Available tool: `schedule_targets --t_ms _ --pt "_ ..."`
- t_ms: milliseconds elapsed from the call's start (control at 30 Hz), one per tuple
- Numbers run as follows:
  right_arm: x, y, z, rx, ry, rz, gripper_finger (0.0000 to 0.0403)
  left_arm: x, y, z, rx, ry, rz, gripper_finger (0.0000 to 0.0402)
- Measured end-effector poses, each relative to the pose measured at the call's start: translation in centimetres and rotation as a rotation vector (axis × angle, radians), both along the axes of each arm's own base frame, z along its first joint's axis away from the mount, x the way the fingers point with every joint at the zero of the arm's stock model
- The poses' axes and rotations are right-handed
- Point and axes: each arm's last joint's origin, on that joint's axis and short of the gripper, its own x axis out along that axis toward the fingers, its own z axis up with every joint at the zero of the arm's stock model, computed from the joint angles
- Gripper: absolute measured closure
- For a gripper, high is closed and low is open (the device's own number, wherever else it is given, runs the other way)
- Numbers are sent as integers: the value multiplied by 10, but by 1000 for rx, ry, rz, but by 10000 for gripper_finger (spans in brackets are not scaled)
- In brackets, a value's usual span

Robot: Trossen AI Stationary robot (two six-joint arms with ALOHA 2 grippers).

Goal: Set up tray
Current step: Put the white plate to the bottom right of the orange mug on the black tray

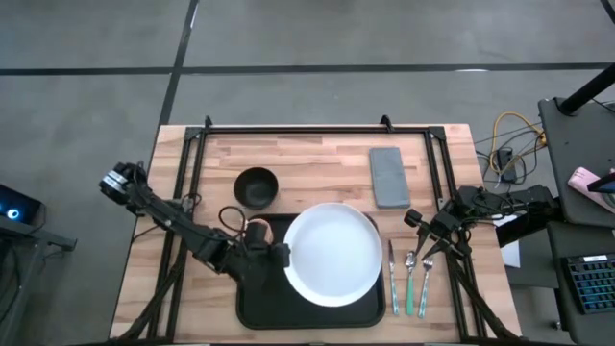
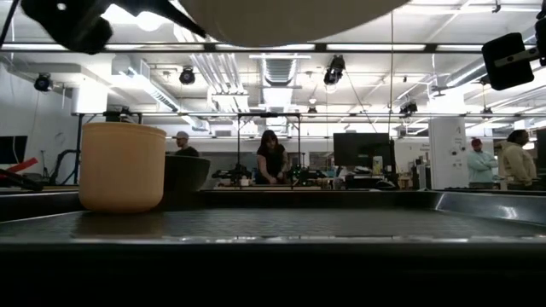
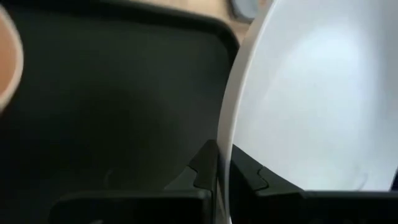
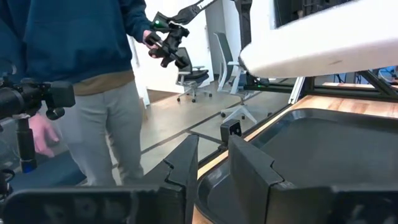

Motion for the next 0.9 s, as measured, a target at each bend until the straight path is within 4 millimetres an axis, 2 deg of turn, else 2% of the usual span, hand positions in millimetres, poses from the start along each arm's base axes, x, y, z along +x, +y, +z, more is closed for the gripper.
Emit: schedule_targets --t_ms 300,433,533,667,900 --pt "0 0 0 0 0 0 330 11 -42 -20 -112 3 67 402" --pt "0 0 0 0 0 0 334 10 -57 -24 -102 124 51 402" --pt "0 0 0 0 0 0 334 7 -60 -19 -65 226 36 401" --pt "0 0 0 0 0 0 329 5 -56 -9 -15 246 55 401" --pt "0 0 0 0 0 0 321 4 -52 -14 36 236 81 401"
